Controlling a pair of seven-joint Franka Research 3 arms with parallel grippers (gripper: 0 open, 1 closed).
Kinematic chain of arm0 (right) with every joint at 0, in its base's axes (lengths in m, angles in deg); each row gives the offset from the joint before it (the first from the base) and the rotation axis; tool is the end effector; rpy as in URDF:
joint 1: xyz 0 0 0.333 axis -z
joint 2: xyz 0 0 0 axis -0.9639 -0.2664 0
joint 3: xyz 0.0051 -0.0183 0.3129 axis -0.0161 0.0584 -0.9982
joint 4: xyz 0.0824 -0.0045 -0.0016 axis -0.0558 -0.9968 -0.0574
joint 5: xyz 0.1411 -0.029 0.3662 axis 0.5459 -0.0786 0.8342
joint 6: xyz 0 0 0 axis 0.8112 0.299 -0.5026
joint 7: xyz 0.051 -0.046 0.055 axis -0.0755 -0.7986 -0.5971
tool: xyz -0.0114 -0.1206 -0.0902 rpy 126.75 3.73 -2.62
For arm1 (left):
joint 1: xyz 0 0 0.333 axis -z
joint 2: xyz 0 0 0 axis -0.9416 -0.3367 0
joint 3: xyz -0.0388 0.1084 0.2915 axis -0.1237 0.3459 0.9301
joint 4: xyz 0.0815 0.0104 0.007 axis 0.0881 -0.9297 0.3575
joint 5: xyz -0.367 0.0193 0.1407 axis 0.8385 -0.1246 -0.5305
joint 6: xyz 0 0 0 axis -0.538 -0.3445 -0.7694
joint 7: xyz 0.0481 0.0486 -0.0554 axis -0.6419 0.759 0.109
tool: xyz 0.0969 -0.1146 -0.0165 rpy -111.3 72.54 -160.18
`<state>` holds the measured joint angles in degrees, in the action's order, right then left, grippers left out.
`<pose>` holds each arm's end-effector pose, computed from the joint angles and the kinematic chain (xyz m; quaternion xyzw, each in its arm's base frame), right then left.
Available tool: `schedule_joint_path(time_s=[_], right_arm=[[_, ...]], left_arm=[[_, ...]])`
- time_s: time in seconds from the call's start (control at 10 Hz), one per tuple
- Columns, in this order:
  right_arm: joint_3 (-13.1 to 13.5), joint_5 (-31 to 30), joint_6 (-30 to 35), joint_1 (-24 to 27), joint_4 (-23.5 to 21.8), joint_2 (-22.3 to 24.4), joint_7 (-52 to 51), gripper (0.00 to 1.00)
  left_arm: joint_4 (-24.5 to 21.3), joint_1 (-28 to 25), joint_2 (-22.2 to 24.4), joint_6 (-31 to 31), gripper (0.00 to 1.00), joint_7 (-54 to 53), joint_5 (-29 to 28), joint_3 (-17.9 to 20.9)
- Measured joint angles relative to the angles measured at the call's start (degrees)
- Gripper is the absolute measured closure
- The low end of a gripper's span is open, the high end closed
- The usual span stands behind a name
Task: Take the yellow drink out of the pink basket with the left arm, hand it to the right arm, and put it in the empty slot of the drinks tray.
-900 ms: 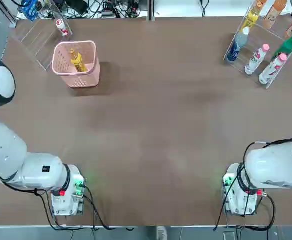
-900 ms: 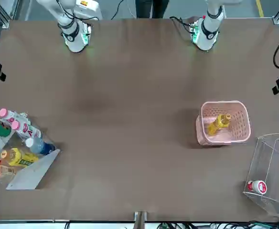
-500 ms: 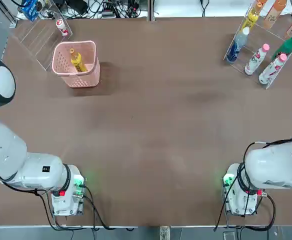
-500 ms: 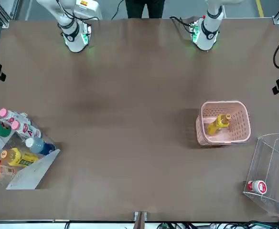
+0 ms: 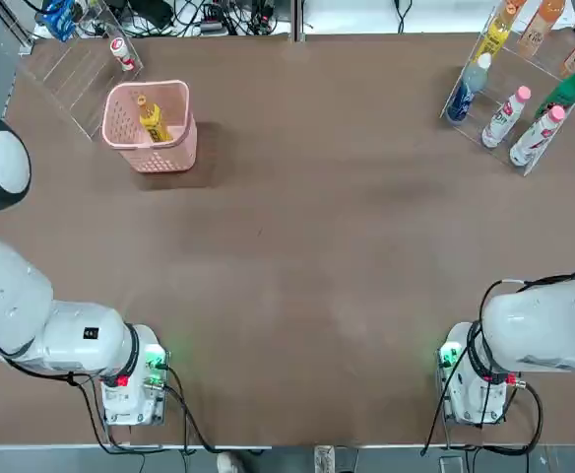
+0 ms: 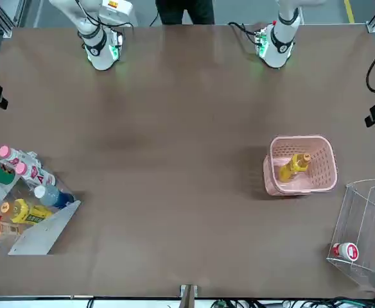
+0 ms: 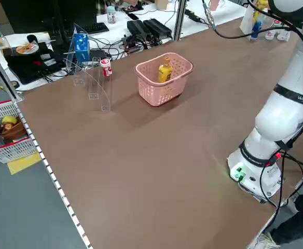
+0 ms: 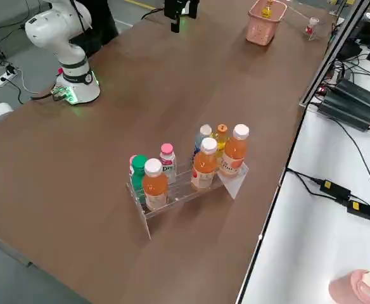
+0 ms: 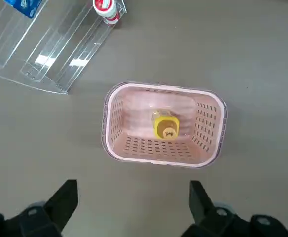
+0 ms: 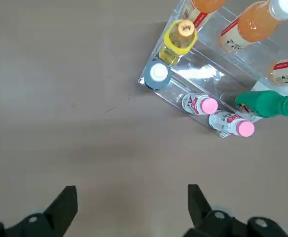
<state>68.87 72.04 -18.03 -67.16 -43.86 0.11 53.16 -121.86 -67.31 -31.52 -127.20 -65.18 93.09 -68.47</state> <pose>0.5503 -0.0467 0.6418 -0.9998 0.0185 -0.0014 0.0044 0.5888 0.0362 0.6139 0.9983 0.0565 -0.0053 0.0155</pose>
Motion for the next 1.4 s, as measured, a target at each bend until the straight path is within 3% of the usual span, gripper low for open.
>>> schedule_joint_path(time_s=[0.9, 1.4], right_arm=[[0.1, 0.0, 0.1, 0.0, 0.0, 0.0, 0.0, 0.01], [0.1, 0.0, 0.1, 0.2, 0.8, 0.0, 0.0, 0.01]], left_arm=[[-0.7, 0.3, -3.6, -2.4, 0.00, 0.0, 0.0, -0.5], [-2.0, 0.7, -9.3, -9.7, 0.00, 0.5, 0.0, -2.1]])
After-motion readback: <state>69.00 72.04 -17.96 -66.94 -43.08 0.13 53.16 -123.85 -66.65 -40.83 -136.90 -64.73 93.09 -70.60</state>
